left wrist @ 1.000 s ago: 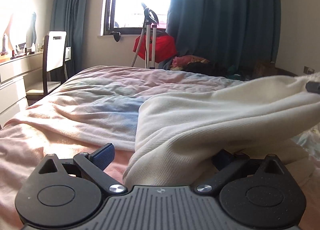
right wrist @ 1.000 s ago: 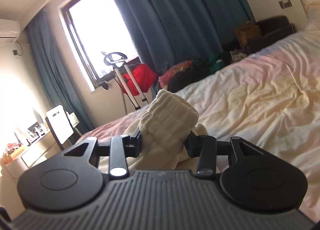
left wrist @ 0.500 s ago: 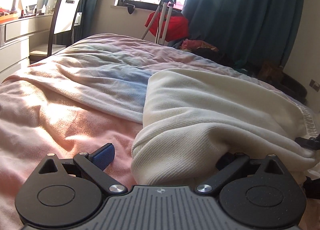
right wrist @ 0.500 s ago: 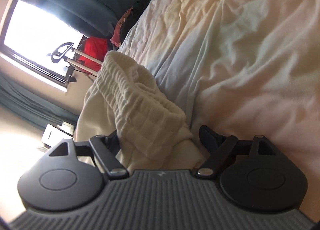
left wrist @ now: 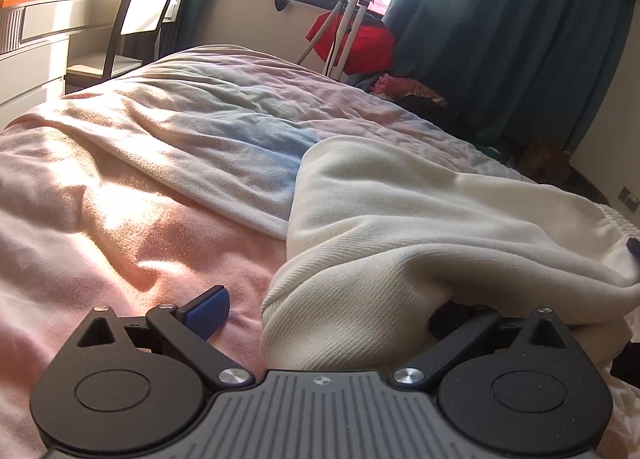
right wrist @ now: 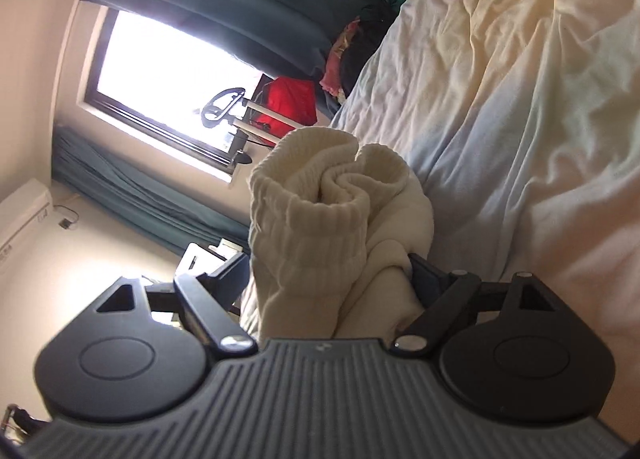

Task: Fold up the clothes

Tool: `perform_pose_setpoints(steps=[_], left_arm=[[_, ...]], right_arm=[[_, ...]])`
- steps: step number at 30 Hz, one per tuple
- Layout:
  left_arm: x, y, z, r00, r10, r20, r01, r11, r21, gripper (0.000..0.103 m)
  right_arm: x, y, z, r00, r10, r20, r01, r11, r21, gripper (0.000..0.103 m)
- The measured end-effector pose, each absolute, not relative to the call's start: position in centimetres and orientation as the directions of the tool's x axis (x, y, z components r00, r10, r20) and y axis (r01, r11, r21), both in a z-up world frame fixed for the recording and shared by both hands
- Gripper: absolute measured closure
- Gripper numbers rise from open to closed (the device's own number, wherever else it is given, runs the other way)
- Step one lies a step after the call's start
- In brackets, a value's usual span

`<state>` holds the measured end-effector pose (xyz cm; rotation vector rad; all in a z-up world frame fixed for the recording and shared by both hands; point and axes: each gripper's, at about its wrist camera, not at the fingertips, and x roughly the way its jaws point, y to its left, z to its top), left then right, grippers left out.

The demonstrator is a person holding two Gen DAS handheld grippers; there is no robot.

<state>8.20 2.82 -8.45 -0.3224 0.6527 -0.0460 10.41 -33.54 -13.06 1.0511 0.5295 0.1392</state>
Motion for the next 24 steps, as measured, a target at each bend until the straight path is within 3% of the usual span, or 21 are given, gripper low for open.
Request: perform_pose_setpoints(steps=[5,6,8,10,12,15,20,24], left_arm=[[8.4,2.3,-8.3,0.775,-0.154,-0.612,-0.038,0.956,-0.29,0.002],[8.4,2.3,-8.2,0.771,-0.165,-0.616,-0.034,0.954,-0.297,0.003],[8.5,2.8,-8.0,0.748,-0.203,-0.632,-0.033,0.939,-0.341,0.003],[8.6,3.7,-7.8,0.719,-0.244,-0.65,-0.047,0.917,-0.396,0.003],[8.5,4.7,-7.5,0.677,-0.304,-0.67,-0.044,0.893,-0.449,0.003],[8.2,6.6,-7.2,0.624,-0.428,-0.654,-0.035,0.821,-0.57,0.003],[8.2,10.1,-8.5,0.626,-0.583,-0.518,-0.122,0.583,-0.803,0.0],[9.9,10.3,-10.8,0.598,-0.625,-0.502,-0.177,0.508,-0.843,0.001]], right_arm=[[11.8,-32.0,-14.4,0.766,0.332,-0.551,0.24,0.648,0.723,0.017],[11.8,-31.7,-14.0,0.767,0.32,-0.556,0.233,0.668,0.707,0.017],[11.6,-31.1,-12.9,0.773,0.297,-0.56,0.22,0.703,0.676,0.029],[11.1,-30.9,-11.7,0.789,0.27,-0.552,0.204,0.733,0.649,0.049],[10.7,-30.8,-10.5,0.81,0.249,-0.531,0.191,0.743,0.641,0.054],[10.4,-30.6,-9.2,0.837,0.22,-0.502,0.174,0.761,0.625,0.058],[10.8,-30.5,-8.4,0.851,0.204,-0.484,0.161,0.776,0.61,0.058],[11.3,-30.3,-8.6,0.851,0.201,-0.486,0.159,0.782,0.603,0.058]])
